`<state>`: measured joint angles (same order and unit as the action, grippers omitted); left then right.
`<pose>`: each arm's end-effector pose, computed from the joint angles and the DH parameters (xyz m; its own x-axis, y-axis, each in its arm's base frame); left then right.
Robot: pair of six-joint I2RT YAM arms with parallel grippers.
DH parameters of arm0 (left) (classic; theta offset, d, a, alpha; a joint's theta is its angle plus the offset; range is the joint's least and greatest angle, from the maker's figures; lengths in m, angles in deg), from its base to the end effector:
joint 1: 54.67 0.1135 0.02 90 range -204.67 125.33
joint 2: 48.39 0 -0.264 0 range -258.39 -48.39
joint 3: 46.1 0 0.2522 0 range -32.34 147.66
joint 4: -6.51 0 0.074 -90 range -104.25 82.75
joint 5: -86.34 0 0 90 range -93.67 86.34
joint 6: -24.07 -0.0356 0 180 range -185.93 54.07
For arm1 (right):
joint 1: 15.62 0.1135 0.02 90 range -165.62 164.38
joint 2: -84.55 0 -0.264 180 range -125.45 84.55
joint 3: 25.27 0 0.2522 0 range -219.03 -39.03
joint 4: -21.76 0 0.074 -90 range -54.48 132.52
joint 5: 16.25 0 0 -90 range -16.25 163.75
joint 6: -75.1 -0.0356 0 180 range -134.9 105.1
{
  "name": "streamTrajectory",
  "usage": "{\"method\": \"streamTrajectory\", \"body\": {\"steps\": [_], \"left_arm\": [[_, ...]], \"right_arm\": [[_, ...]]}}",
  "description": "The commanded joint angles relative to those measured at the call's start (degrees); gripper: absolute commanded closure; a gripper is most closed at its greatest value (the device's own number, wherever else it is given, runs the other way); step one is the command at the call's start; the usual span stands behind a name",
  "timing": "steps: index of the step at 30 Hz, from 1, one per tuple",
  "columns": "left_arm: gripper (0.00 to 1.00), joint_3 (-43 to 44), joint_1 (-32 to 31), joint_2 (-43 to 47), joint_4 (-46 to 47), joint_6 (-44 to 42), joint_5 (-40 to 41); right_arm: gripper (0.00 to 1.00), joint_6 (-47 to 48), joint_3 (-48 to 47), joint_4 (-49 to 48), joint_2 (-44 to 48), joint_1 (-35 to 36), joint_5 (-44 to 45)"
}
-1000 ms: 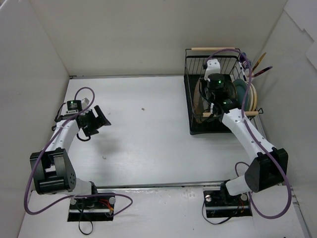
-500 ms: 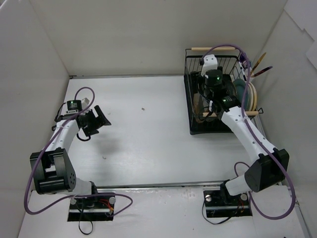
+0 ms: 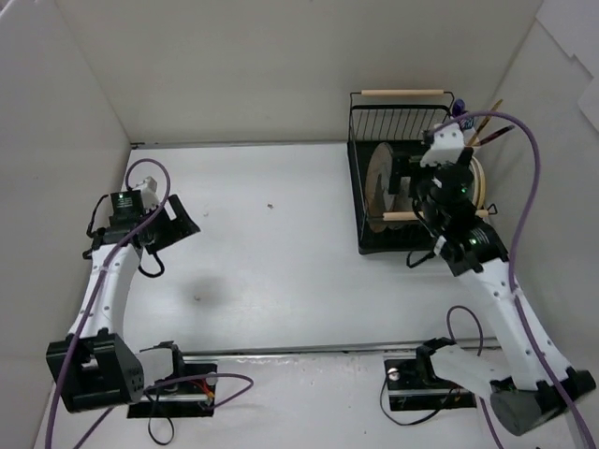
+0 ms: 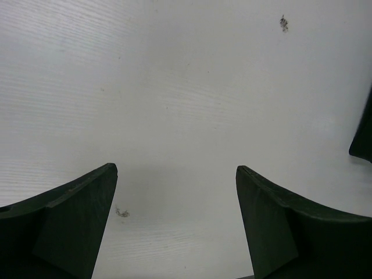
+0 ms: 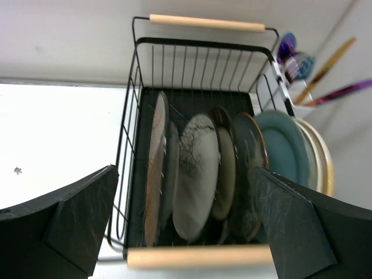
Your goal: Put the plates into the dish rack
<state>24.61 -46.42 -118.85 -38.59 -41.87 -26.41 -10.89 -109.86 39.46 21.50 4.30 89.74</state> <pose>0.2589 0.0236 0.2881 -0.6940 -0.4805 -0.5362 -0.1576 0.8280 -0.5381 0.2317 0.0735 0.4487 0.0676 -0.0470 -0.9966 -0.0645 0.9966 -0.0514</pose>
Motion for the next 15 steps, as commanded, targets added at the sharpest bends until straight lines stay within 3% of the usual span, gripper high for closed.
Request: {"method": "streamTrajectory", "body": {"steps": [1,4,10,15], "left_arm": [[0.22,1.77,0.19,5.93,0.92,-2.34,1.65],[0.21,-1.56,-0.34,11.29,3.20,-2.43,1.65],[0.21,-2.63,-0.87,13.06,4.61,-2.70,1.65],[0.21,-2.89,-0.87,13.33,5.84,-2.96,1.03]], "right_arm": [[0.02,-3.38,5.51,0.27,6.43,0.20,3.96],[0.02,-7.25,10.78,3.26,13.02,0.12,6.59],[0.02,-13.31,18.53,8.00,22.78,-0.14,13.36],[0.02,-15.96,20.99,11.70,27.01,0.20,12.15]]}}
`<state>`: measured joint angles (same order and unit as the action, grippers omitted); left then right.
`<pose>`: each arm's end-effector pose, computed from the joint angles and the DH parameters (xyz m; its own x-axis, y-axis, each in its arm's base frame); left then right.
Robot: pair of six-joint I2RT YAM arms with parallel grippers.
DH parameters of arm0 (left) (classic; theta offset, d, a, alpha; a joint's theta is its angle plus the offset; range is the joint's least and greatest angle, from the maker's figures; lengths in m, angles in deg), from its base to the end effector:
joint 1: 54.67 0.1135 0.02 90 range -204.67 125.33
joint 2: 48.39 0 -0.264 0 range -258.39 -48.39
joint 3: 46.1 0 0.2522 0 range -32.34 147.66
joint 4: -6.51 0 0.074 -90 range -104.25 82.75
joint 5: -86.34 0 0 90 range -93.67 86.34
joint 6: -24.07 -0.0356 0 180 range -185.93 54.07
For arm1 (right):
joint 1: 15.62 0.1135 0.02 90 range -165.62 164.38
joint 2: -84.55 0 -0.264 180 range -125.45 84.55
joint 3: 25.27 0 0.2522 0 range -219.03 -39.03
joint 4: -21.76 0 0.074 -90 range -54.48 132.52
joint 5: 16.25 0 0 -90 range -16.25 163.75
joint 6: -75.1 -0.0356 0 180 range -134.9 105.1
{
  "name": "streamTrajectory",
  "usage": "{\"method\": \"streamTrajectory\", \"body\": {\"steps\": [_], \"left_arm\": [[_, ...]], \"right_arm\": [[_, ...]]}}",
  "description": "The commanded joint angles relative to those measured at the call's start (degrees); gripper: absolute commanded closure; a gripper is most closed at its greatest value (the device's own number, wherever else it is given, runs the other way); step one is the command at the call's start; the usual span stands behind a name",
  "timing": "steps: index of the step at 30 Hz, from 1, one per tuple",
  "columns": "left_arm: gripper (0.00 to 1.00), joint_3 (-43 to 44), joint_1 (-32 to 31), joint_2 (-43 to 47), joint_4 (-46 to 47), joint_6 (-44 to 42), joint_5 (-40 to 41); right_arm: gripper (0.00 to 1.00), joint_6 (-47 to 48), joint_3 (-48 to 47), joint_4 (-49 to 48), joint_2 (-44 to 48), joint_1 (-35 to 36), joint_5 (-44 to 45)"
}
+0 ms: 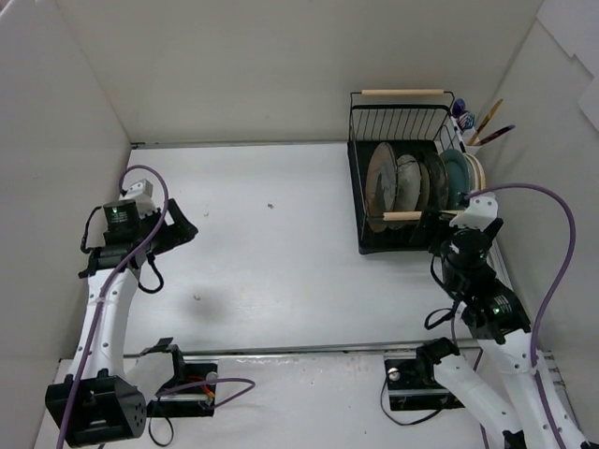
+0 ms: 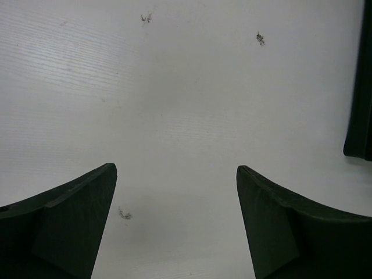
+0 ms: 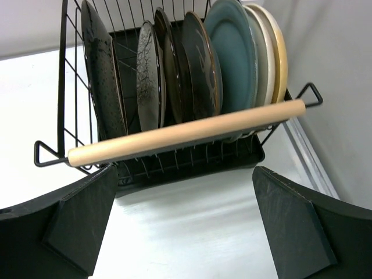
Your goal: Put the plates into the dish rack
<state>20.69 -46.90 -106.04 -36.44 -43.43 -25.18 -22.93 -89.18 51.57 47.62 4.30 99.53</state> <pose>0.2165 0.0164 0.3170 -0.5768 -0.4380 -0.6895 -0.0482 0.8609 -0.5065 0.1366 0.0330 0.3813 -0.0318 0.1223 -0.9920 0.1071 0.9872 0.1183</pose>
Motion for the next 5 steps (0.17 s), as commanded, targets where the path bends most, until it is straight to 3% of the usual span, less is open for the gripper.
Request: {"method": "streamTrajectory", "body": {"steps": [1,5], "left_arm": [[0.21,1.02,-0.39,0.52,3.96,-1.41,-0.10],[0.20,0.93,-0.39,0.96,5.02,-1.41,1.48]], "right_arm": [[0.02,-4.18,0.58,-0.24,1.33,0.20,1.21],[0.02,-5.06,1.54,0.73,1.51,0.29,-0.38]]}}
